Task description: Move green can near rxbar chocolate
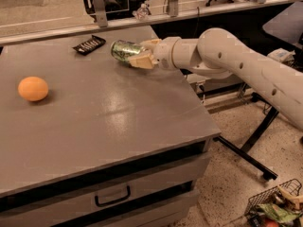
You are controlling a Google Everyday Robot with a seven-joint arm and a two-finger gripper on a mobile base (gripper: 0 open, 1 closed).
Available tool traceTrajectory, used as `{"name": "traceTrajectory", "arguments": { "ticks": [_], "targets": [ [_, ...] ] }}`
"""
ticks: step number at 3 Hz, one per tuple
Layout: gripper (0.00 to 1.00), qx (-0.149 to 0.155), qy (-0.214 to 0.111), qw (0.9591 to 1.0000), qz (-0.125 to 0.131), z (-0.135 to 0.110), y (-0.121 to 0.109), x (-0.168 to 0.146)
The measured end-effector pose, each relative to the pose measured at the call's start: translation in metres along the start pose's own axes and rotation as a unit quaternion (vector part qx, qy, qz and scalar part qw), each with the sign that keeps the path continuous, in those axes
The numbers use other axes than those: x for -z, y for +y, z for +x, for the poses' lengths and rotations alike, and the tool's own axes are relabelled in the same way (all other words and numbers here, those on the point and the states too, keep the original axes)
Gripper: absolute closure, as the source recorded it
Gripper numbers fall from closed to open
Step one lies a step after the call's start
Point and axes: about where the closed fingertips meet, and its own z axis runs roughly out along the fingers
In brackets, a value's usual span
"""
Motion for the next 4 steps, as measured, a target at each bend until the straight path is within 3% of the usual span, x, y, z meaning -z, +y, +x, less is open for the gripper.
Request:
{"name": "traceTrajectory", "arguments": {
  "ticks": [3,4],
  "targets": [
    [1.00,-0.003,-0.007,1.0000,0.005,0.004,-0.026,-0.069],
    [0.74,-0.003,-0.010,0.9999,-0.001,-0.002,-0.027,-0.091]
  ]
}}
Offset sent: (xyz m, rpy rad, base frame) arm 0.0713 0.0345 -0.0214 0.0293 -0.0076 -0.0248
